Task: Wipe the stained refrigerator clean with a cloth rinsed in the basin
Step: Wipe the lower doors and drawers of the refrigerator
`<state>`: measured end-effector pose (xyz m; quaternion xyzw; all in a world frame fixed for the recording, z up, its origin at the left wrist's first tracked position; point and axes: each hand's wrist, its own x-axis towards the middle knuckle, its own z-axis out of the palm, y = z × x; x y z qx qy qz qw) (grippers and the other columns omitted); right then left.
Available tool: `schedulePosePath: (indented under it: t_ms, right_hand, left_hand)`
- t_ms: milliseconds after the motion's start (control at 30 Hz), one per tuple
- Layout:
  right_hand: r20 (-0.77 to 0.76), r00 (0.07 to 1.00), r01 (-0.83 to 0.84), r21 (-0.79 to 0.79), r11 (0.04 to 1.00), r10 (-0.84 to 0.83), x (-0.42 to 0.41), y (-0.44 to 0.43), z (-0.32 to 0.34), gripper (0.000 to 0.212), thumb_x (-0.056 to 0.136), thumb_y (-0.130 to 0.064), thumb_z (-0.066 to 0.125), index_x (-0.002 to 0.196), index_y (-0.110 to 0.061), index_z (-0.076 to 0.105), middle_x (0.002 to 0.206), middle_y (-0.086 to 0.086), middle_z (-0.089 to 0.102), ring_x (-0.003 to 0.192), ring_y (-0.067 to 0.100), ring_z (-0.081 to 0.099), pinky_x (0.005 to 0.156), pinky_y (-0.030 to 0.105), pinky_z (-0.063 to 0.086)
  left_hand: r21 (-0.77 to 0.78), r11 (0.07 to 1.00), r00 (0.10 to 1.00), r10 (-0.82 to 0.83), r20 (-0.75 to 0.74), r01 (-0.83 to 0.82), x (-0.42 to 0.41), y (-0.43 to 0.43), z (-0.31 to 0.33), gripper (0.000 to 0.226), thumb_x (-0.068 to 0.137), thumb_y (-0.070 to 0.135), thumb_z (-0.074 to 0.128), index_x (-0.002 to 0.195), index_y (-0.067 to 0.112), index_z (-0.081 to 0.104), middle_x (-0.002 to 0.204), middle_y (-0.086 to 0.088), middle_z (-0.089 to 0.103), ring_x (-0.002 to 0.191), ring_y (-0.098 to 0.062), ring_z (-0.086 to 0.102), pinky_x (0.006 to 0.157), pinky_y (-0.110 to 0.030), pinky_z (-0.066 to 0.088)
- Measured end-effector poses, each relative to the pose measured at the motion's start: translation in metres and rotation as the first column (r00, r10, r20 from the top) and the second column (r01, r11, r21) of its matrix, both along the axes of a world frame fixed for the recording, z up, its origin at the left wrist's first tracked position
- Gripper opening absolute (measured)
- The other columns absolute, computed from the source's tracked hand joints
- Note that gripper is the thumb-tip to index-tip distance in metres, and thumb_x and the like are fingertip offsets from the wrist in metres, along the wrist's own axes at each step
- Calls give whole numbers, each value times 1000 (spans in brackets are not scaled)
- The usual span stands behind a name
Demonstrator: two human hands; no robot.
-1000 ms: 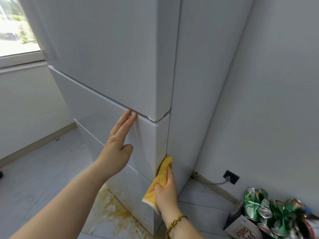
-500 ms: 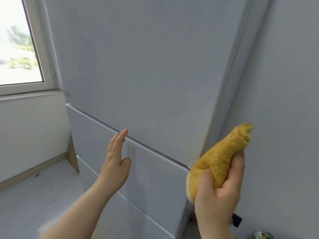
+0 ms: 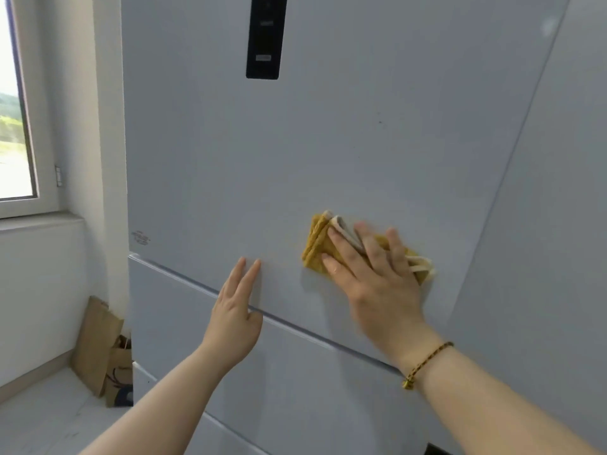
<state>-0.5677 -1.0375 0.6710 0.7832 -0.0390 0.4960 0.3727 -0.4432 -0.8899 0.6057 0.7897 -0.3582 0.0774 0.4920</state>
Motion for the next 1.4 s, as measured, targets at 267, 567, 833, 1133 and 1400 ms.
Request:
schedulePosePath:
  t_ms: [267,567,833,1133,1400]
  right_hand:
    - [429,890,40,264,964,-154,11,2,148,44,82,-11,52,126,-10,54,142,20,39,129,48,33,106,55,20]
    - [-109,993,26,-182,983,-46,37,13,76,42,81,-13,38,108,-16,69,121,11,62,107,37,60,96,44,28]
    - [416,905,76,55,996,-92,9,-4,155,37,81,-3,54,117,-9,61,130,21,53,112,51,51,90,59,41]
    - [-172,978,-111,75,991,122,95,49,11,36,71,-11,46,91,-21,74,106,2,70,97,29,66,90,36,45]
    - [-26,542,111,993,-40,840,96,143,-62,37,93,-3,43,115,-29,56,116,-12,57,110,5,51,86,3,40]
  left_hand:
    - [-82,996,999,27,-35,-30,20,1,10,78,80,-13,41,143,24,14,154,0,3,141,-18,4,110,-25,8]
    - [-137,987,996,76,-56,-83,30,0,23,69,83,-12,36,143,16,20,152,-6,15,139,-24,11,110,-28,8]
    - [-177,984,988,-52,-149,25,42,7,26,68,84,-13,31,142,23,25,154,6,9,141,-12,7,106,-18,9]
    - [-198,975,965,-148,-217,105,28,59,-9,68,86,-13,34,137,30,26,148,8,24,137,-6,18,99,-11,14]
    - [-252,968,952,-77,-295,0,35,147,-22,50,82,15,66,114,43,40,126,15,40,122,-9,40,104,-31,36]
